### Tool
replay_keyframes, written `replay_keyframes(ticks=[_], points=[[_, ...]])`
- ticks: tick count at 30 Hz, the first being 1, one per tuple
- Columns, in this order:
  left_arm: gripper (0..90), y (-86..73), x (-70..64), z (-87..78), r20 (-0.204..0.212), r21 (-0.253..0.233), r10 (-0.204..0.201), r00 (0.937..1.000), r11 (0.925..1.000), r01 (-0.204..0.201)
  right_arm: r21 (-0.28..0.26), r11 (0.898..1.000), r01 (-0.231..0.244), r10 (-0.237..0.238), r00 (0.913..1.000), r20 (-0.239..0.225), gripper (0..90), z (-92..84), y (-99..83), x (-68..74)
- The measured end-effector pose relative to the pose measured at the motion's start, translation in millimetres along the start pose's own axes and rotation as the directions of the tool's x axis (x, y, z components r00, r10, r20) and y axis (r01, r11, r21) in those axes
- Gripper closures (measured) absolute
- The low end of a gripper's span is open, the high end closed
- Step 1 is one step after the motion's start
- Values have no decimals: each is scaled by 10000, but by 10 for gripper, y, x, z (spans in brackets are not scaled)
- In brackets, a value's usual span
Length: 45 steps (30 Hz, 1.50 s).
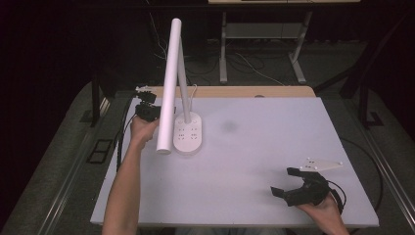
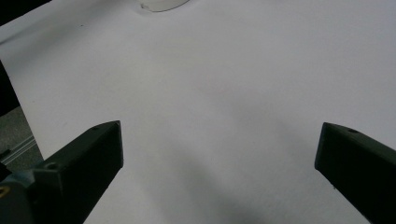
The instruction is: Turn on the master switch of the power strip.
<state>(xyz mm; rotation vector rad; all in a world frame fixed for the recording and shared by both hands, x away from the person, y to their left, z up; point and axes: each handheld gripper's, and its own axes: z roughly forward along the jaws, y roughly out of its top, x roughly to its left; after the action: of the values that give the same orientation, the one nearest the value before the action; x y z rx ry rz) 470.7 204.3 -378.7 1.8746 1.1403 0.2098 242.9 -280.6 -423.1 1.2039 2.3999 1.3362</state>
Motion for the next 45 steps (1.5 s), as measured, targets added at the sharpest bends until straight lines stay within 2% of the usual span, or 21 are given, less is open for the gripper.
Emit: replay_keyframes(ticks=[2,9,22,26,45], points=[[827,-4,-3,17,-45,27,-37,10000,10000,37,-9,10000,0,0,10000,-6,6,-1,-1,0],[891,-21,-4,90,-253,68,-135,9996,9999,137,20,10000,-24,24,10000,-4,6,-1,-2,0],[894,-50,-36,227,-552,522,48,9985,9986,-19,64,10000,14,-14,10000,40,6,5,-2,-4],[894,-60,-44,262,-631,772,246,9977,9968,-197,87,10000,39,-39,10000,20,6,8,-3,-3],[894,-118,-50,388,-615,1300,358,9975,9911,-276,162,9999,20,-20,10000,-42,6,15,-7,-2]])
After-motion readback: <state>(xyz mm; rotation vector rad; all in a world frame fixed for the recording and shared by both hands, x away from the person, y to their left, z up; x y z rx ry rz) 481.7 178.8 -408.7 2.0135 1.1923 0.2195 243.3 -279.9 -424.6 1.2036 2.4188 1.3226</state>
